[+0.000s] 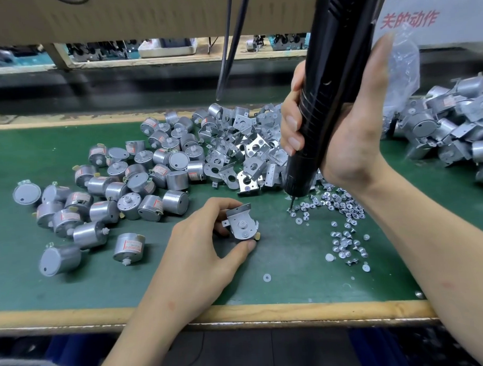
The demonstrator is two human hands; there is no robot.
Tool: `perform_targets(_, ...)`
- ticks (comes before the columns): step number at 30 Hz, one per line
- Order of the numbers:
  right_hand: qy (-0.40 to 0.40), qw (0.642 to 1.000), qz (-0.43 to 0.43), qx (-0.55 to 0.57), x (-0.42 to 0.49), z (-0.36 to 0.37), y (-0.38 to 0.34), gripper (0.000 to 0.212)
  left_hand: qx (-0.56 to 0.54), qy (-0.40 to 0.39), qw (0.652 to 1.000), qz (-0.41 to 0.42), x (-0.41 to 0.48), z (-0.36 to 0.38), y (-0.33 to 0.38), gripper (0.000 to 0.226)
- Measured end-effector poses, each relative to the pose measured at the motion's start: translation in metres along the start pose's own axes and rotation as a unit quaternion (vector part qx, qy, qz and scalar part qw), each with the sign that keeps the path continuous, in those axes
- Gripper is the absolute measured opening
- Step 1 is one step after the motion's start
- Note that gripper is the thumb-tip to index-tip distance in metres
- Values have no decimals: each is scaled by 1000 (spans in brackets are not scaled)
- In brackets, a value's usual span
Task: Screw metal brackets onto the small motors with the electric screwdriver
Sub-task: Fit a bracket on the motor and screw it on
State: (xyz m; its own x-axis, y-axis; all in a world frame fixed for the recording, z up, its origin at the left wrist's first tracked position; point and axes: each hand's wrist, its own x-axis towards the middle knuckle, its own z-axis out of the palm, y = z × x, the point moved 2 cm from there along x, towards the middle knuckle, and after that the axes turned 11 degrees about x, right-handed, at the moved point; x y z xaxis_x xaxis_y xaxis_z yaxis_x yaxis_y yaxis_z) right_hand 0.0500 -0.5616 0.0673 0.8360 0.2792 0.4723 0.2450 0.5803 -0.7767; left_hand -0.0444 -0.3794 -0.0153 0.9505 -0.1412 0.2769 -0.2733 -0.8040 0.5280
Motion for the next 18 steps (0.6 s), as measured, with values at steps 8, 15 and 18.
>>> perform_targets(8,11,1000,-8,7,-1,2,0,73,3,1,1000,3,0,-1,2,43)
perform_targets(15,16,1000,-17,-1,-1,5,-1,73,3,1,1000,4,0,-1,2,42)
perform_targets(18,16,999,-30,-22,0,7,-1,69,5,2,1000,5,0,-1,2,42)
